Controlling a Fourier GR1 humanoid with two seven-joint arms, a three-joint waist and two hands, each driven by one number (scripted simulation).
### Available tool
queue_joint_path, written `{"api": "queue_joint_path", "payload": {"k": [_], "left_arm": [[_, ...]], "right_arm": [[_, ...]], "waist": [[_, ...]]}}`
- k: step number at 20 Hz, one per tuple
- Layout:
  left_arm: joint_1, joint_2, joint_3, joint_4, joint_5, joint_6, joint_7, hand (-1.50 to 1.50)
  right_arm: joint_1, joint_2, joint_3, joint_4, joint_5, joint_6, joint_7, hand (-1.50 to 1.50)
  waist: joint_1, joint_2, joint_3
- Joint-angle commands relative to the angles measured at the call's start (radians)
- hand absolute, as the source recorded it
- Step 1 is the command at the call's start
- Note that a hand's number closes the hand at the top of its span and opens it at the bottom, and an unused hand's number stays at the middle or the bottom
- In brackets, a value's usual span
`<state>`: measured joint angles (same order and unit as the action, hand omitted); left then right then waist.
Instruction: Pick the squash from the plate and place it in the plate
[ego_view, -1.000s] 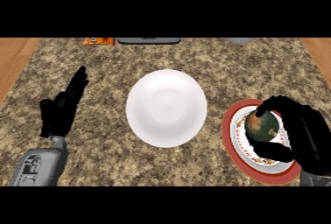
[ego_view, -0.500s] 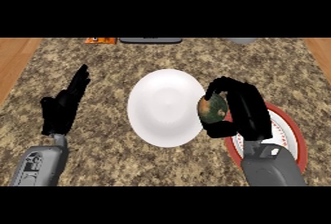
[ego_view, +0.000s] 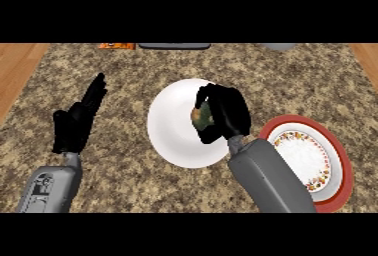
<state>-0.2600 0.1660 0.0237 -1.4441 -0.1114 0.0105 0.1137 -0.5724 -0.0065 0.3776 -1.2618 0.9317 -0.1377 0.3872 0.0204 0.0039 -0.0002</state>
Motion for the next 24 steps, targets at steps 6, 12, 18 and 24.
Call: {"api": "queue_joint_path", "payload": {"k": [6, 12, 18, 24], "left_arm": [[-0.044, 0.007, 0.009, 0.048, 0.003, -0.024, -0.023, 0.00], [-0.038, 0.006, 0.017, 0.075, -0.005, -0.021, -0.057, 0.00], [-0.055, -0.011, 0.004, 0.084, -0.003, -0.026, -0.048, 0.00], [-0.012, 0.022, 0.053, 0.049, 0.017, -0.021, -0.029, 0.00]], "right_arm": [[-0.185, 0.006, 0.129, 0.443, -0.245, -0.207, 0.088, -1.50], [-0.264, 0.006, 0.181, 0.601, -0.487, -0.324, -0.057, -1.50], [-0.190, 0.006, 0.167, 0.451, -0.701, -0.465, -0.203, -1.50], [-0.169, -0.008, -0.047, 0.403, -0.792, -0.514, -0.318, -1.50]], "waist": [[0.032, 0.009, 0.001], [0.041, 0.012, 0.001], [0.037, 0.010, 0.002], [-0.011, -0.002, 0.001]]}}
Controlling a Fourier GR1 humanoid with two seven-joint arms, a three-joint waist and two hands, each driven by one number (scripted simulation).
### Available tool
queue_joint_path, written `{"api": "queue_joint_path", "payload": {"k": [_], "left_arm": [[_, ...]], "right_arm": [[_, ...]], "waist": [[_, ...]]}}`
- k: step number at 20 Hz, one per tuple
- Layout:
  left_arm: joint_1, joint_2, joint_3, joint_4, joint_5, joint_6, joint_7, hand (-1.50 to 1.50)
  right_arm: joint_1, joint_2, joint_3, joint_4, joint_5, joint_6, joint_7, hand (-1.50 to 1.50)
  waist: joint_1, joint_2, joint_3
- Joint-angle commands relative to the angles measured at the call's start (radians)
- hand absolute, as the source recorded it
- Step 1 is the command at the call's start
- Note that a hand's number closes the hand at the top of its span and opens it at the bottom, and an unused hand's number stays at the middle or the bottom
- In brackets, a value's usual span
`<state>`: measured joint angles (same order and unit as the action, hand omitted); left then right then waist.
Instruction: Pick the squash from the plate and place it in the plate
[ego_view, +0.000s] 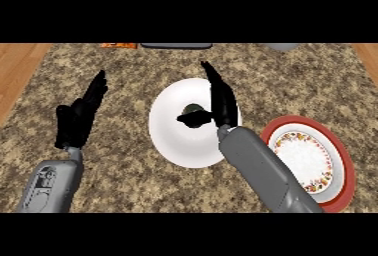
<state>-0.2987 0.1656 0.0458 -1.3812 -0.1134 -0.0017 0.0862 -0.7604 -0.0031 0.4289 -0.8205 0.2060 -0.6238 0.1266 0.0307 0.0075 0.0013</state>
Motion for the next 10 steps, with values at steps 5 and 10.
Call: {"api": "queue_joint_path", "payload": {"k": [5, 10], "left_arm": [[0.043, 0.025, 0.031, -0.053, 0.017, -0.008, 0.026, 0.00], [0.069, -0.022, -0.025, -0.126, -0.020, 0.024, 0.083, 0.00]], "right_arm": [[0.209, -0.134, -0.157, -0.219, -0.119, 0.017, -0.115, -1.50], [0.352, -0.255, -0.251, -0.319, -0.213, 0.158, -0.201, -1.50]], "waist": [[-0.043, -0.011, -0.001], [-0.036, -0.010, -0.001]]}}
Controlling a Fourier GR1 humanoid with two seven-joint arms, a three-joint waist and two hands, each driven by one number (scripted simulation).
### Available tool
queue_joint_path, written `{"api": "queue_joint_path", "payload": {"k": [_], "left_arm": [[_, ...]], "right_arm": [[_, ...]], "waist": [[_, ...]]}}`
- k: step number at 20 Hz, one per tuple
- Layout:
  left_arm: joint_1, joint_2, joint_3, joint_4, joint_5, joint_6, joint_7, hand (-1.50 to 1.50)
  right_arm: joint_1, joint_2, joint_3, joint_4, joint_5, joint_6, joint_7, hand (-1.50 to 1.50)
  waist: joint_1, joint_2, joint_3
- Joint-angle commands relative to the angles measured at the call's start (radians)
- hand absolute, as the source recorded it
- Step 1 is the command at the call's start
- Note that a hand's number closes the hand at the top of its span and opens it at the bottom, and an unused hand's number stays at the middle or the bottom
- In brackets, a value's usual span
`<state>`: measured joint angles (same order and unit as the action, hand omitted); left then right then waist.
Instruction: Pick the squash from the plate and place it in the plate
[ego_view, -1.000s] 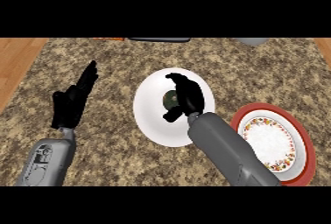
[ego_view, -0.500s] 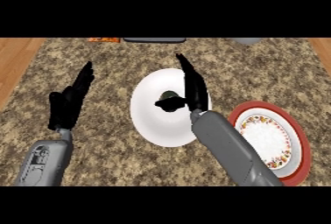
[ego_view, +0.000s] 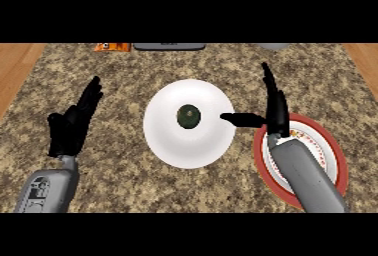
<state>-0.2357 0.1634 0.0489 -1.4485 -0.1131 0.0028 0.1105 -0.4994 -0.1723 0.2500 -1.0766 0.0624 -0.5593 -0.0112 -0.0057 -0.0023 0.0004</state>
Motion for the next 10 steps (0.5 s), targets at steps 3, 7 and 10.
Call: {"api": "queue_joint_path", "payload": {"k": [3, 7, 10], "left_arm": [[0.011, 0.009, 0.014, 0.036, -0.008, -0.006, -0.040, 0.00], [0.000, -0.039, -0.008, 0.039, -0.031, 0.034, -0.049, 0.00], [-0.028, -0.014, 0.005, 0.011, -0.021, 0.004, 0.029, 0.00]], "right_arm": [[0.187, -0.149, -0.094, -0.152, -0.089, 0.170, -0.064, -1.50], [0.227, -0.228, -0.180, -0.112, -0.129, 0.279, -0.171, -1.50], [0.283, -0.204, -0.200, -0.178, -0.107, 0.302, -0.132, -1.50]], "waist": [[-0.003, 0.001, 0.000], [-0.001, 0.003, 0.000], [0.002, 0.002, 0.000]]}}
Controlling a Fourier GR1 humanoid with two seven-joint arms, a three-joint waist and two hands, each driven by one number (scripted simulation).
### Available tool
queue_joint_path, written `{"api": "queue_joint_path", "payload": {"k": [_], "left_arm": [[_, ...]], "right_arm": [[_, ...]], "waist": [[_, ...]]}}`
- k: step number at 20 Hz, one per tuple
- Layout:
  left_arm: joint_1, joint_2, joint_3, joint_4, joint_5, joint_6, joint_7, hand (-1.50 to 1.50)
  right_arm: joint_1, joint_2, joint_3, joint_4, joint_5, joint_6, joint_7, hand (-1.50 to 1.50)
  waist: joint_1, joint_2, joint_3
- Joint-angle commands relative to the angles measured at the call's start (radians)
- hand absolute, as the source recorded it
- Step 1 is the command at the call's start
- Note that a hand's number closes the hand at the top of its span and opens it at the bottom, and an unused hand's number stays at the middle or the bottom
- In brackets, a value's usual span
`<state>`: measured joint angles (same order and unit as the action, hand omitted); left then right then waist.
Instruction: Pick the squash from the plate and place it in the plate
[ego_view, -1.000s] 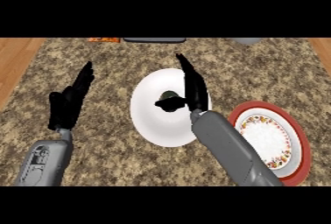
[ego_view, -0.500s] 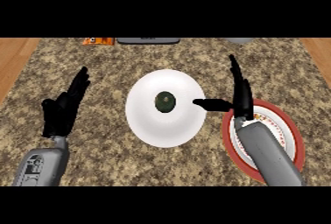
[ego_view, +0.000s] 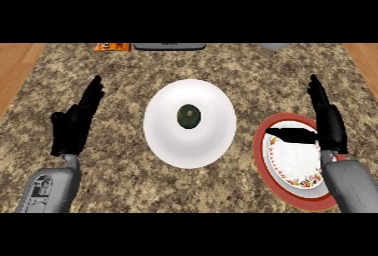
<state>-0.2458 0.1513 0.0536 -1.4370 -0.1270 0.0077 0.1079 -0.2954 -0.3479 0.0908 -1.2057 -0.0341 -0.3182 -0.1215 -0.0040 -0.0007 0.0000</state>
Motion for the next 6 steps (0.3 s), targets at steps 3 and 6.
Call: {"api": "queue_joint_path", "payload": {"k": [3, 6], "left_arm": [[-0.060, 0.013, 0.018, 0.020, 0.006, -0.022, 0.032, 0.00], [-0.037, 0.000, 0.022, 0.037, 0.004, -0.018, -0.013, 0.00]], "right_arm": [[0.080, -0.001, -0.087, 0.019, -0.022, 0.100, -0.115, -1.50], [0.023, -0.041, -0.146, 0.114, -0.016, 0.172, -0.138, -1.50]], "waist": [[0.002, 0.001, 0.000], [0.004, 0.001, 0.000]]}}
